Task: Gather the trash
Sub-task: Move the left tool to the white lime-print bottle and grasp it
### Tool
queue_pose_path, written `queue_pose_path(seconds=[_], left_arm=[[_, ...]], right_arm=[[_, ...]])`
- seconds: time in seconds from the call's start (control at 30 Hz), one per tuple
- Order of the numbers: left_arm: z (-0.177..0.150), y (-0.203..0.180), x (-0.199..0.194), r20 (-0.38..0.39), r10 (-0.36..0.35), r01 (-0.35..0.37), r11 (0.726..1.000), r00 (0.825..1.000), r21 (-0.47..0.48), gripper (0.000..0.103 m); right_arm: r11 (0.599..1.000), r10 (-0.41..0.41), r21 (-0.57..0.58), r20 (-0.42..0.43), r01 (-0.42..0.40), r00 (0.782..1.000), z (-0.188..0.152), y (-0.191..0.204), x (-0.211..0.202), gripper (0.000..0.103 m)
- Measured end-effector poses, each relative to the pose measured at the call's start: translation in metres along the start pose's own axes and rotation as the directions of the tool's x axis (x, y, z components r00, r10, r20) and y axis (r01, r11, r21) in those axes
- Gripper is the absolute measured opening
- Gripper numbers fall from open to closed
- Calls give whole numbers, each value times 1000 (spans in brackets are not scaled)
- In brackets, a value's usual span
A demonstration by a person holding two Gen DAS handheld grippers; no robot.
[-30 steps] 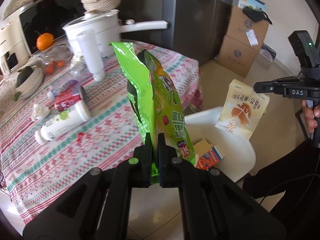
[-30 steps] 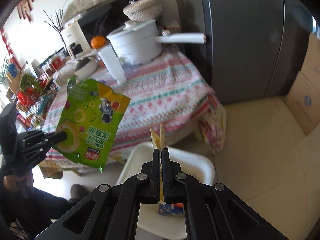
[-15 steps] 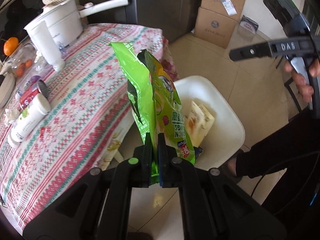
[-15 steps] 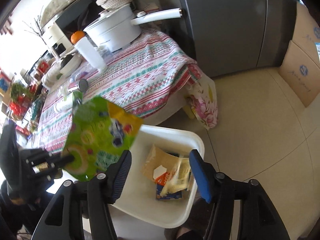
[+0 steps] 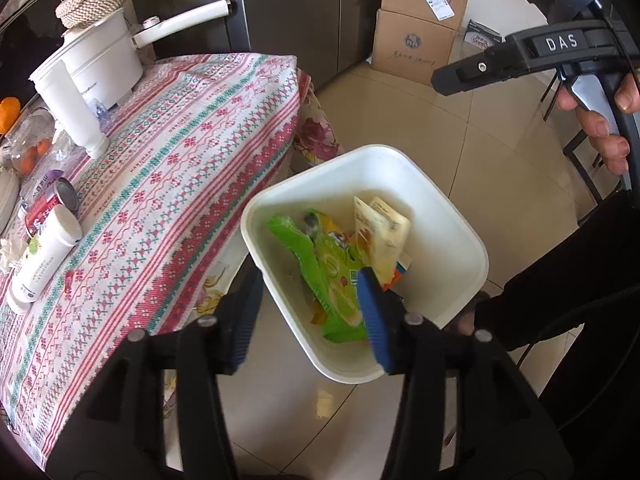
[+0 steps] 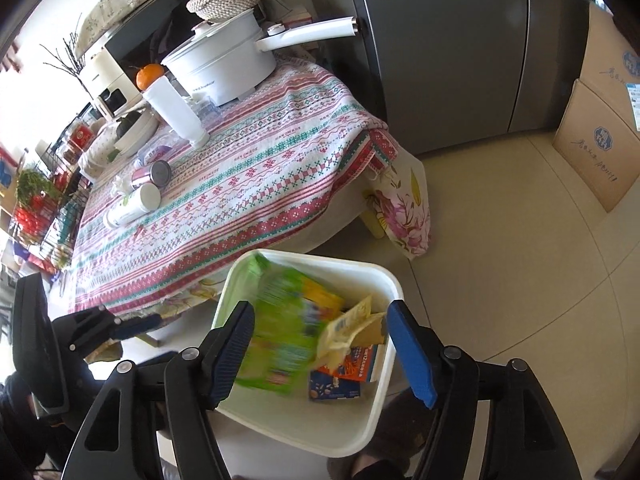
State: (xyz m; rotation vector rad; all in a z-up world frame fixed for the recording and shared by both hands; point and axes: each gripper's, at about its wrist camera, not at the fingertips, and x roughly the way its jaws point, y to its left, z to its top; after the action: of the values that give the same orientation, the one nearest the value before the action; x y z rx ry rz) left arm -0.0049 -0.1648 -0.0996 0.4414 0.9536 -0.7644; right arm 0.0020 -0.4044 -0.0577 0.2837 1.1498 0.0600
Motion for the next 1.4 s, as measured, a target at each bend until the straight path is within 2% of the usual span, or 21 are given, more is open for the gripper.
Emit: queue_pose_path(seconds=[0.33, 0.4, 0.67, 0.97, 1.03, 1.2, 1.33, 1.4], left_arm=[[4, 29, -11, 15, 28, -27, 996, 999, -83, 76], [4, 37, -13, 16, 43, -41, 994, 999, -103, 79], [2, 76, -24, 5, 81, -78, 976, 997, -205, 81], [0, 158, -41, -7, 165, -156, 913, 986, -378, 81], [1, 178, -41, -14, 185, -177, 909, 983, -376, 82], [7, 225, -27, -45, 205, -210, 942, 978, -263, 82], [5, 255, -7, -94, 148, -165, 962, 985, -218, 82], [7, 264, 4, -124, 148, -168, 971, 981, -172, 82]], right_arm=[[1000, -14, -16, 5, 14, 1000, 4, 6, 1, 74], [1000, -18, -24, 7, 18, 1000, 7, 10, 2, 74], [998, -15, -56, 12, 15, 1000, 19, 33, 6, 76], [996, 2, -88, 19, 0, 1000, 46, 71, 18, 77], [995, 8, -96, 12, -7, 1000, 52, 80, 23, 78], [993, 10, -120, -6, -10, 1000, 70, 101, 41, 78], [991, 2, -133, -20, -4, 1000, 82, 113, 56, 78], [991, -4, -132, -26, 0, 1000, 88, 118, 64, 78]])
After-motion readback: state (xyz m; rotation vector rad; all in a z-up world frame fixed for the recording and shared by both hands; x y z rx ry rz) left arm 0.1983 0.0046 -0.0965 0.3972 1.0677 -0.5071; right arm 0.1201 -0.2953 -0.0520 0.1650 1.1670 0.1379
